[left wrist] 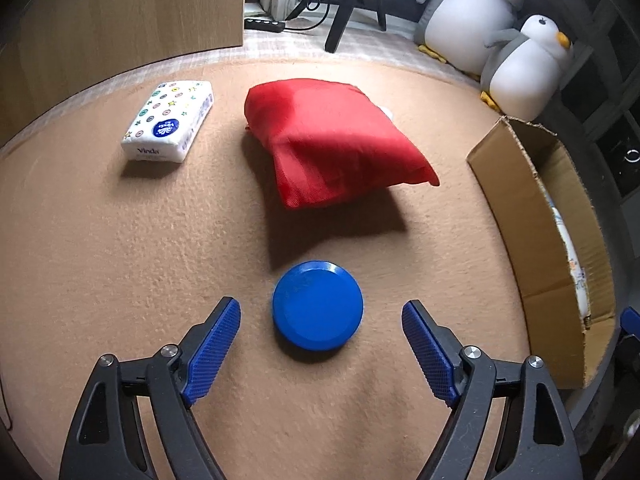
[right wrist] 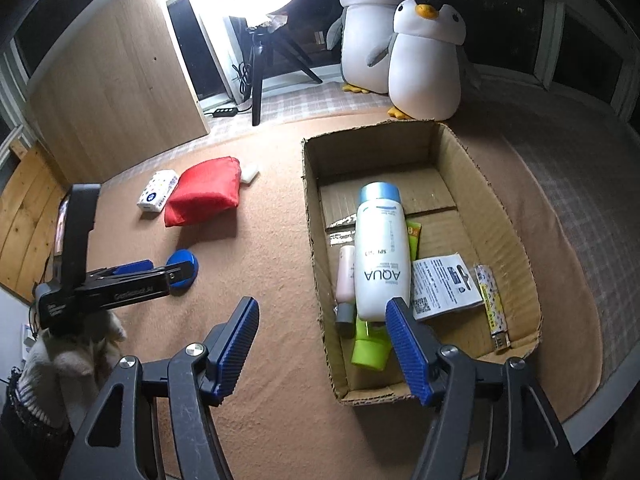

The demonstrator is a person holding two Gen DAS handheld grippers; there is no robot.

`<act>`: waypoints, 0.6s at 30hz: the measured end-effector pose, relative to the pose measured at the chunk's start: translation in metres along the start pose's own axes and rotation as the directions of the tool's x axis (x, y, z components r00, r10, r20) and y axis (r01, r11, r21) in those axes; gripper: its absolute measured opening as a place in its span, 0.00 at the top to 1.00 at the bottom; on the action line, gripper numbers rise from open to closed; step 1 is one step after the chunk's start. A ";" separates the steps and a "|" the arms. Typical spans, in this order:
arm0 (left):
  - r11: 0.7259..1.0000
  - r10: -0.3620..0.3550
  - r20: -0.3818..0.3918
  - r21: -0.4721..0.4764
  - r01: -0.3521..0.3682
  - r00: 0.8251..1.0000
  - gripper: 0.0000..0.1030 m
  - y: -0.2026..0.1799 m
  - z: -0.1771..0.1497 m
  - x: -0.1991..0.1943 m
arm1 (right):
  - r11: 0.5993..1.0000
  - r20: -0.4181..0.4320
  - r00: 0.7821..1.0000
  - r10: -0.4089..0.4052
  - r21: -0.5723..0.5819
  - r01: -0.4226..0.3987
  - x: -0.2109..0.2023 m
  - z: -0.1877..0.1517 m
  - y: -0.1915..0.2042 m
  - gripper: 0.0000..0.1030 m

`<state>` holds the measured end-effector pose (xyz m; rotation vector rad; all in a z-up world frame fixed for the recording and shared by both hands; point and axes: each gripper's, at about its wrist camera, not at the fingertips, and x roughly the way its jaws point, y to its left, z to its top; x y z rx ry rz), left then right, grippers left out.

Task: Organize objects
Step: 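Move the left tool down over the blue round lid and close it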

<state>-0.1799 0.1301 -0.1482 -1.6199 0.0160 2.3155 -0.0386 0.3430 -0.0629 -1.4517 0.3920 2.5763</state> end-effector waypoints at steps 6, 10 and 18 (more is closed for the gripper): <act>1.000 0.012 -0.002 0.010 -0.012 1.000 0.21 -0.006 0.002 0.006 | 1.000 -0.006 1.000 -0.012 0.023 0.013 -0.001 -0.004 -0.006 0.39; 1.000 0.025 -0.012 0.018 -0.025 1.000 0.32 -0.008 0.002 0.011 | 0.999 -0.008 1.000 -0.018 0.036 0.019 -0.002 -0.006 -0.009 0.39; 0.998 0.049 0.001 0.027 -0.049 0.999 0.47 -0.010 0.003 0.013 | 0.999 -0.012 1.000 -0.023 0.048 0.023 -0.003 -0.009 -0.013 0.39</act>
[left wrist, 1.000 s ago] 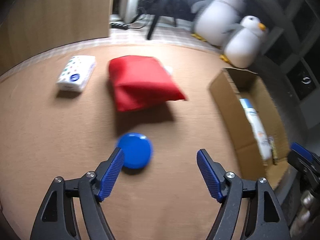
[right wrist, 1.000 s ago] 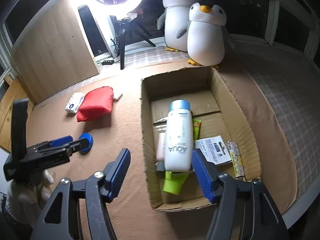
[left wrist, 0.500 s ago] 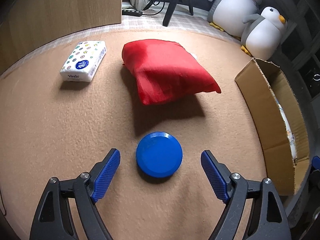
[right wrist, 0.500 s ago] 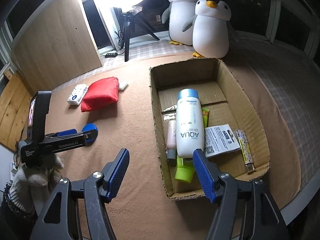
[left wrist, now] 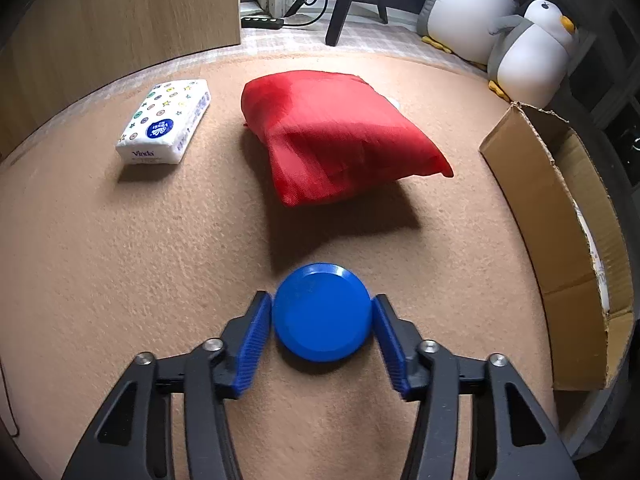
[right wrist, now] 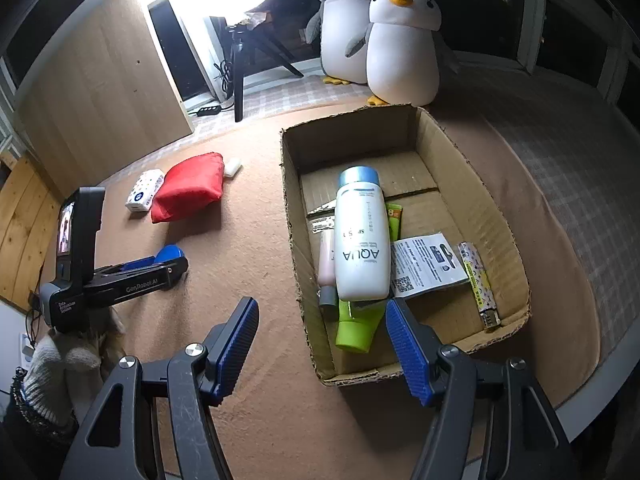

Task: Organize objects
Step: 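Move the left tool down over the blue round lid and close it, then carry the blue lid into the box and open the left tool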

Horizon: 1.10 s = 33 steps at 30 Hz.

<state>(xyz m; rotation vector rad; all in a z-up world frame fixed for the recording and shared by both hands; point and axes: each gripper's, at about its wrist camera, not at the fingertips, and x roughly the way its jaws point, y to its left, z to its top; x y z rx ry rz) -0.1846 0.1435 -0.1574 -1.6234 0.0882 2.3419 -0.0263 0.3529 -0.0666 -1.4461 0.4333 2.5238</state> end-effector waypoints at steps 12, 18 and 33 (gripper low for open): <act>1.000 -0.023 0.018 0.008 0.023 1.000 0.47 -0.006 -0.006 -0.011 | 1.000 0.012 1.000 -0.006 0.020 0.006 -0.004 -0.003 -0.010 0.39; 0.997 -0.070 0.054 0.043 0.068 0.996 0.47 -0.029 -0.002 -0.032 | 0.999 0.018 1.000 -0.014 0.046 0.013 -0.007 -0.007 -0.020 0.39; 0.961 -0.215 0.105 0.198 0.192 0.971 0.47 -0.138 0.021 -0.071 | 0.994 0.023 0.999 -0.028 0.106 0.026 -0.018 -0.020 -0.052 0.39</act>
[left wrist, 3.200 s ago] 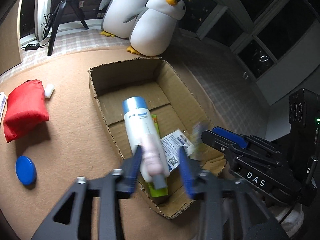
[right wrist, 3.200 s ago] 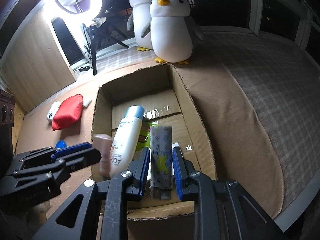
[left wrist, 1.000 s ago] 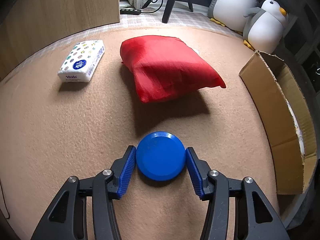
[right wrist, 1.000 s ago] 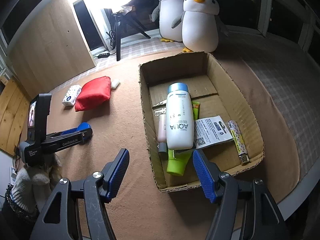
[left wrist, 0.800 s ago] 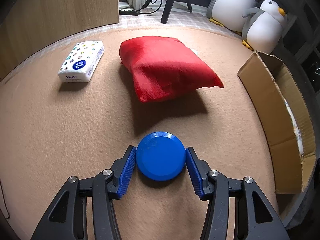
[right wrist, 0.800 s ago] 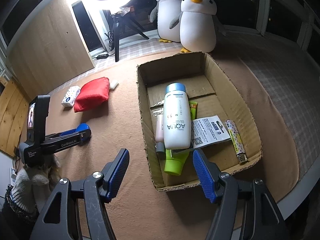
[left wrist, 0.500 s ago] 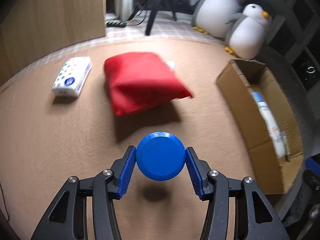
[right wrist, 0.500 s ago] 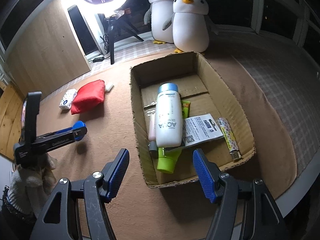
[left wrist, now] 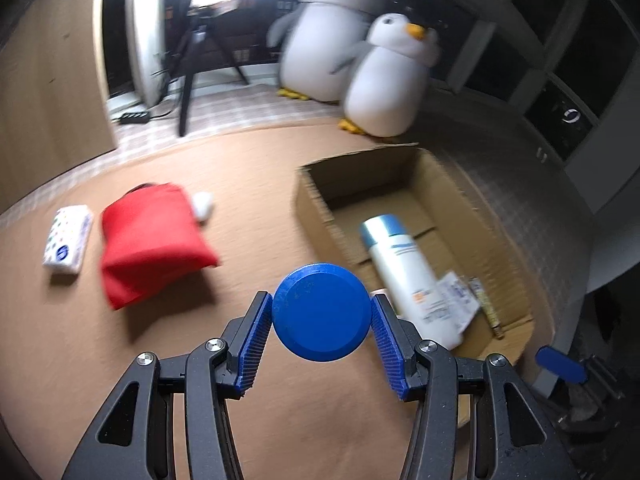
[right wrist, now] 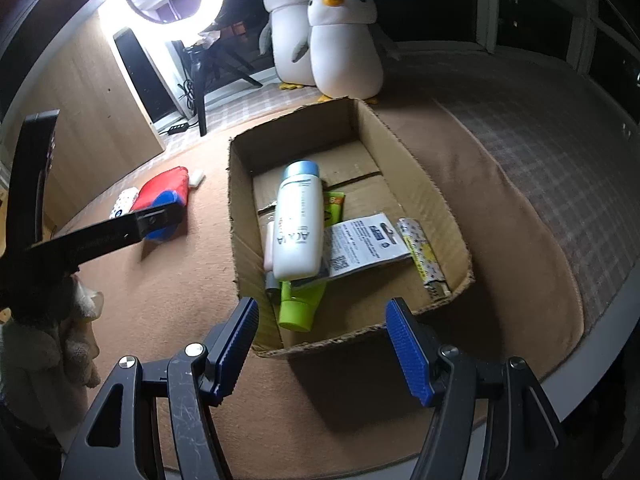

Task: Organize objects
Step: 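Carry the blue lid into the box and open the left tool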

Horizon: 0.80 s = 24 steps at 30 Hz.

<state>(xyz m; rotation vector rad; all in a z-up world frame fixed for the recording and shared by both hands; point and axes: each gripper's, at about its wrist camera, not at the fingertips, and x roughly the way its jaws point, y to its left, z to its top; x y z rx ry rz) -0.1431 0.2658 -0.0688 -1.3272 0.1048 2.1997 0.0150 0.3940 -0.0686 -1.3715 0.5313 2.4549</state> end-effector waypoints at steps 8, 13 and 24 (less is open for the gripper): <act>0.998 -0.039 -0.019 0.048 0.040 0.999 0.47 -0.051 0.012 0.027 | 0.999 -0.004 1.000 -0.013 0.035 0.013 -0.004 -0.006 -0.022 0.39; 0.995 -0.054 -0.035 0.078 0.057 0.998 0.47 -0.078 0.013 0.040 | 0.998 -0.007 1.000 -0.023 0.054 0.024 -0.006 -0.008 -0.035 0.39; 0.991 -0.095 -0.046 0.087 0.098 0.994 0.37 -0.100 0.015 0.048 | 0.997 -0.013 0.999 -0.032 0.070 0.033 -0.003 -0.010 -0.047 0.39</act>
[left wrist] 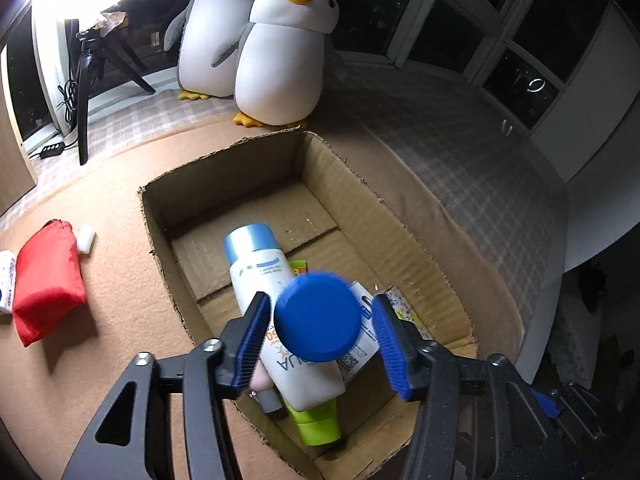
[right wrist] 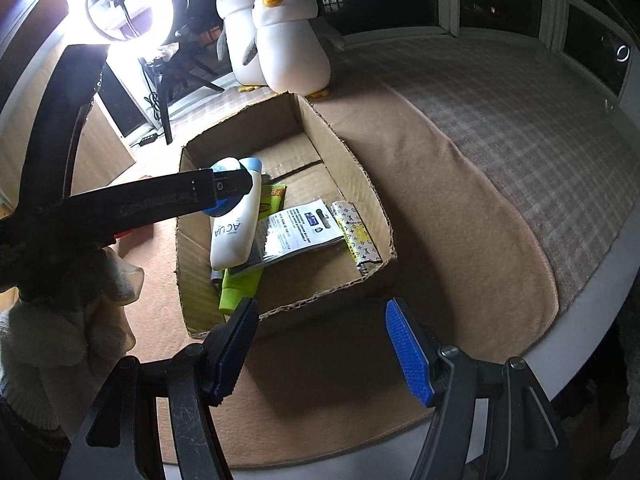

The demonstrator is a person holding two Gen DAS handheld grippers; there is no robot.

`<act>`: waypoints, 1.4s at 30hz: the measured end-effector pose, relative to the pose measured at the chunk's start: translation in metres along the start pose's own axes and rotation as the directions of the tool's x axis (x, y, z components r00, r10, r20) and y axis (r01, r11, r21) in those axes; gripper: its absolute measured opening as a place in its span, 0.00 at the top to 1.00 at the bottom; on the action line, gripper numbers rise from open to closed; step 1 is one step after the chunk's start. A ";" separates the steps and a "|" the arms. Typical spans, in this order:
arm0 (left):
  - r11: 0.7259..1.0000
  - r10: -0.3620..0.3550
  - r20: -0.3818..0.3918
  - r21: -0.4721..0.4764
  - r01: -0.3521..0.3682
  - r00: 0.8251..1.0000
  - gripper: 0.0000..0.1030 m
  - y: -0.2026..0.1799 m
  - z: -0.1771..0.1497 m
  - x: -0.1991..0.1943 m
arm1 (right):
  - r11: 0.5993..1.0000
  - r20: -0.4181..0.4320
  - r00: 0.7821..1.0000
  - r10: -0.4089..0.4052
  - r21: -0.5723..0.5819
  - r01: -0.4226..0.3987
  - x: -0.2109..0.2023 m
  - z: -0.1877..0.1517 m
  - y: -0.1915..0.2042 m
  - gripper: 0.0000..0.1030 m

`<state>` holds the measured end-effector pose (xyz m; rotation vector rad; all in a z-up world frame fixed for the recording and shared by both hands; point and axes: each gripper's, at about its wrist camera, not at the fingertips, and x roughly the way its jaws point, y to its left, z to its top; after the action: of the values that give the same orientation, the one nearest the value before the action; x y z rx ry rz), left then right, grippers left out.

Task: Organize objects
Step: 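Carry the blue lid into the box and open the left tool, then move the right tool down over the red cloth bag and close it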

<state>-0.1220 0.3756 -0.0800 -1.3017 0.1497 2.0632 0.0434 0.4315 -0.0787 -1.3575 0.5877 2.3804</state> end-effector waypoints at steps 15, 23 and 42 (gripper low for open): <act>0.996 0.058 0.036 -0.067 -0.055 0.998 0.26 0.051 -0.012 -0.031 | 0.998 -0.012 0.999 0.032 -0.045 -0.033 0.007 0.006 0.027 0.39; 0.978 0.148 0.062 -0.160 -0.136 0.987 0.26 0.118 -0.039 -0.074 | 0.989 -0.008 0.998 0.067 -0.134 -0.067 0.014 0.026 0.068 0.39; 0.827 0.360 0.058 -0.483 -0.290 0.931 0.26 0.293 -0.160 -0.193 | 0.910 -0.200 0.961 0.192 -0.331 -0.250 0.108 0.116 0.254 0.39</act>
<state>-0.1262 -0.0099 -0.0716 -1.4738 -0.2262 2.5948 -0.2158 0.2823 -0.0724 -1.7338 0.3820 2.6722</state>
